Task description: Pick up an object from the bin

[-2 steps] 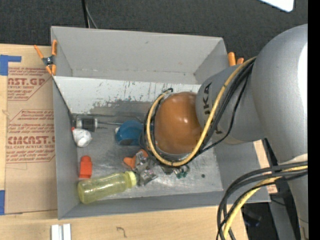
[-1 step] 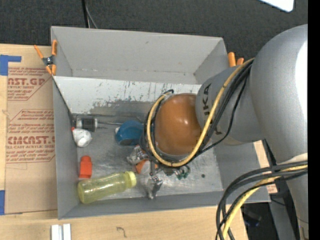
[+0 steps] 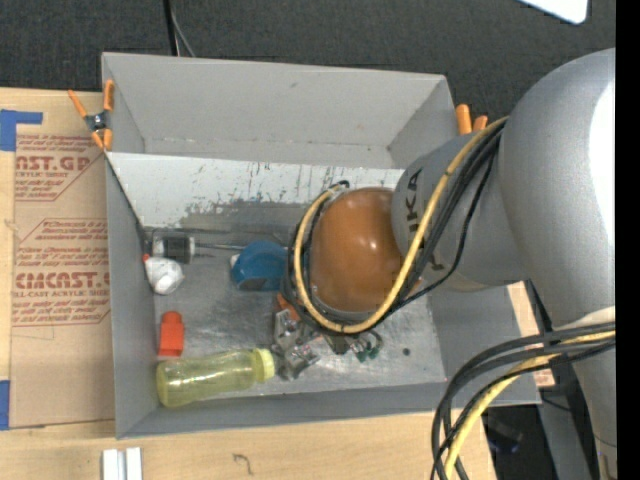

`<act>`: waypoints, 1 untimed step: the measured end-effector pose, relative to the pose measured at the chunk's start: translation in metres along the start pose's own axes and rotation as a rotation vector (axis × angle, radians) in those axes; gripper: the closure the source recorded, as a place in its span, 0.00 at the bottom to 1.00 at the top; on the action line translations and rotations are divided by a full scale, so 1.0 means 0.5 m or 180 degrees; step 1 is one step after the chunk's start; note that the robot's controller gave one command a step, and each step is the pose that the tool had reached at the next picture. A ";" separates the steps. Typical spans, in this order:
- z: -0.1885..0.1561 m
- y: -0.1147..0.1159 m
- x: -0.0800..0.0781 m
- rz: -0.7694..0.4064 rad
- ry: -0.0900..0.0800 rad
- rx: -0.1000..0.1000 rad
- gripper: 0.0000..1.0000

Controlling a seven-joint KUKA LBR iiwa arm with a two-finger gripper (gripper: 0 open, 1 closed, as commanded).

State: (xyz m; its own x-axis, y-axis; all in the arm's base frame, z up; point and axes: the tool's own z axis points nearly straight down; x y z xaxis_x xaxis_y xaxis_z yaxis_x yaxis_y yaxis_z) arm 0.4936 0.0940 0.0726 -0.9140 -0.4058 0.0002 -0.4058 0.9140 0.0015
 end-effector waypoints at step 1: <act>0.000 -0.001 -0.006 0.0002 -0.0048 0.0007 0.00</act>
Offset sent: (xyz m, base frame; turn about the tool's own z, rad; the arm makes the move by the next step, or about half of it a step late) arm 0.0000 0.0000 0.0000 0.0000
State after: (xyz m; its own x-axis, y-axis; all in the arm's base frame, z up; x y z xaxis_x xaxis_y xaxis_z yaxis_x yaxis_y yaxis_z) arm 0.4965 0.0946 0.0725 -0.9141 -0.4053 -0.0148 -0.4053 0.9142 -0.0007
